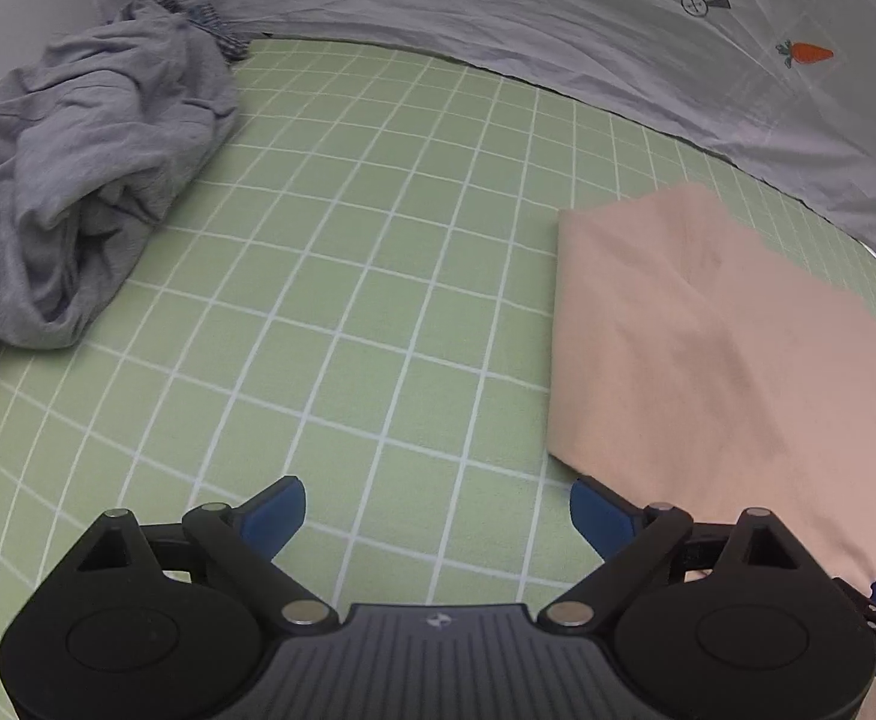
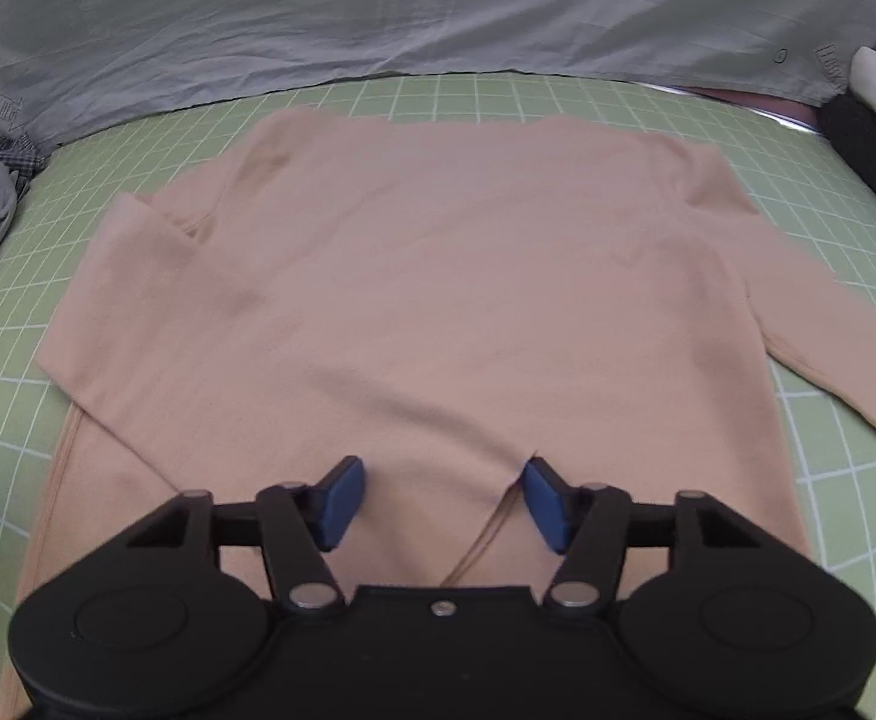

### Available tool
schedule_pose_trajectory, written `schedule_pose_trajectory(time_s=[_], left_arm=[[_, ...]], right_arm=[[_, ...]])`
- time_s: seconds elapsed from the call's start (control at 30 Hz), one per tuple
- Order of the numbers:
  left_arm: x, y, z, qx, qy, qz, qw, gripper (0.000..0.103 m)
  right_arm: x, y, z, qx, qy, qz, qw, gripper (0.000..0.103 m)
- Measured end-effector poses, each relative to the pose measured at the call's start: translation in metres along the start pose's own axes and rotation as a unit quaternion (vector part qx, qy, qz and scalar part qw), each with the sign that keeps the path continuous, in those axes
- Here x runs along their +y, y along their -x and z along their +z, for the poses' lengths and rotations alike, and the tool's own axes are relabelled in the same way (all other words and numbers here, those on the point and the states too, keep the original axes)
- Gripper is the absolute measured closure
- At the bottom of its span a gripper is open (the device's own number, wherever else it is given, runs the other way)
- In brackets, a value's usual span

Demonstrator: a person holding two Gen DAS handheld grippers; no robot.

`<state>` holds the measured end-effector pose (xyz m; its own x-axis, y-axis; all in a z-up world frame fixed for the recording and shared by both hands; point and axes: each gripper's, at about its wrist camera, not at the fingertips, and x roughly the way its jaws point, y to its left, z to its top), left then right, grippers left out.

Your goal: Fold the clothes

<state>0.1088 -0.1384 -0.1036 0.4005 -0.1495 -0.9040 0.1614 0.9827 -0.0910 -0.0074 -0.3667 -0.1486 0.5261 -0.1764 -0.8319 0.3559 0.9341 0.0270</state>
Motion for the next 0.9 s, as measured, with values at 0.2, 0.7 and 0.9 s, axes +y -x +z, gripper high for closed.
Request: schedule_pose_trajectory(time_s=[0.2, 0.7, 0.9], left_arm=[[-0.009, -0.014, -0.011, 0.034, -0.01, -0.001, 0.9994, 0.008], [-0.023, 0.02, -0.031, 0.015, -0.002, 0.037, 0.9992, 0.008], [-0.023, 0.048, -0.051, -0.002, 0.015, 0.06, 0.9981, 0.008]], right_arm=[[-0.001, 0.003, 0.0, 0.002, 0.013, 0.03, 0.999, 0.083], [-0.045, 0.016, 0.032, -0.07, 0.006, 0.054, 0.996, 0.098], [-0.123, 0.035, 0.075, -0.166, -0.021, -0.059, 0.984, 0.098]])
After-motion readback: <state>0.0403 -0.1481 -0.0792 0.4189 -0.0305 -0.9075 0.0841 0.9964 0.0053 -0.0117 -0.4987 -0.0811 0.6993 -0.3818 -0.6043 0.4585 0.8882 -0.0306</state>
